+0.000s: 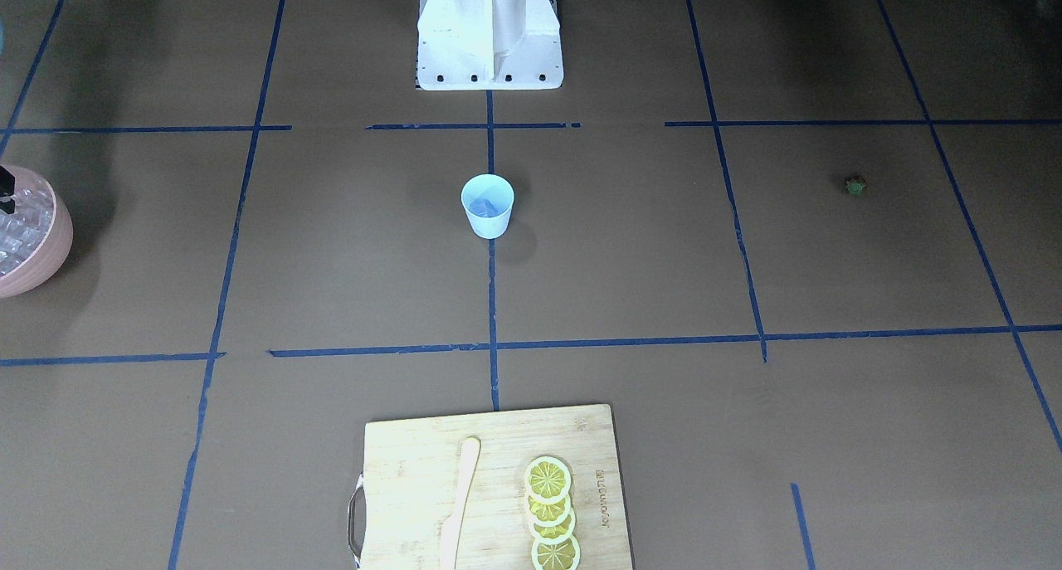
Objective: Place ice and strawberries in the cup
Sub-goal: 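Lower the right gripper into the bowl and grasp a third ice cube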
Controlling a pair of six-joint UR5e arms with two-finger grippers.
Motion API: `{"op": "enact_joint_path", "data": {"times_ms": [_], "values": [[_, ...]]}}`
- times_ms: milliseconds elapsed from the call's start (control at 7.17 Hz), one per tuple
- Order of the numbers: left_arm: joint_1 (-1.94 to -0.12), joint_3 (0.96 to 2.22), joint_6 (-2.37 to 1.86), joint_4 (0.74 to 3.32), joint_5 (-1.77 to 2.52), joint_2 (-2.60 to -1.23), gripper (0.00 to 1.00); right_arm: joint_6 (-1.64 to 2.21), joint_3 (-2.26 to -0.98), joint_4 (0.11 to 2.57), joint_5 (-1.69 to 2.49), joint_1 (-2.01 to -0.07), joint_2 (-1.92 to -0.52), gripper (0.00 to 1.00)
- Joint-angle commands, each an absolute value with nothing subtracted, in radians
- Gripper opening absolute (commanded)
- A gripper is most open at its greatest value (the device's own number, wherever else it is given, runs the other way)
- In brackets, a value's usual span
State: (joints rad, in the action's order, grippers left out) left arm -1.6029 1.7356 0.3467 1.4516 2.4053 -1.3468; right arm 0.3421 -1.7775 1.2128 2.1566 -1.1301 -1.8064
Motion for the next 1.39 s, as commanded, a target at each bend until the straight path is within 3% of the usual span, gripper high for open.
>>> {"op": "enact_joint_path", "data": {"times_ms": [0, 279, 418, 697, 1254], "values": [[-1.603, 1.738, 0.347, 1.453, 2.405, -1.347, 1.0, 0.342, -1.77, 1.213, 2.158, -1.129, -1.807, 0.79], [-1.603, 1.738, 0.347, 1.451, 2.405, -1.347, 1.0, 0.336, -1.775, 1.21, 2.158, -1.129, -1.806, 0.27], [-1.603, 1.74, 0.347, 1.451, 2.405, -1.347, 1.0, 0.333, -1.784, 1.21, 2.161, -1.131, -1.805, 0.18], [-1.603, 1.743, 0.347, 1.451, 2.405, -1.347, 1.0, 0.331, -1.798, 1.212, 2.167, -1.131, -1.804, 0.13], [-1.603, 1.74, 0.347, 1.45, 2.405, -1.347, 1.0, 0.342, -1.98, 1.363, 2.227, -1.175, -1.766, 0.13]]}}
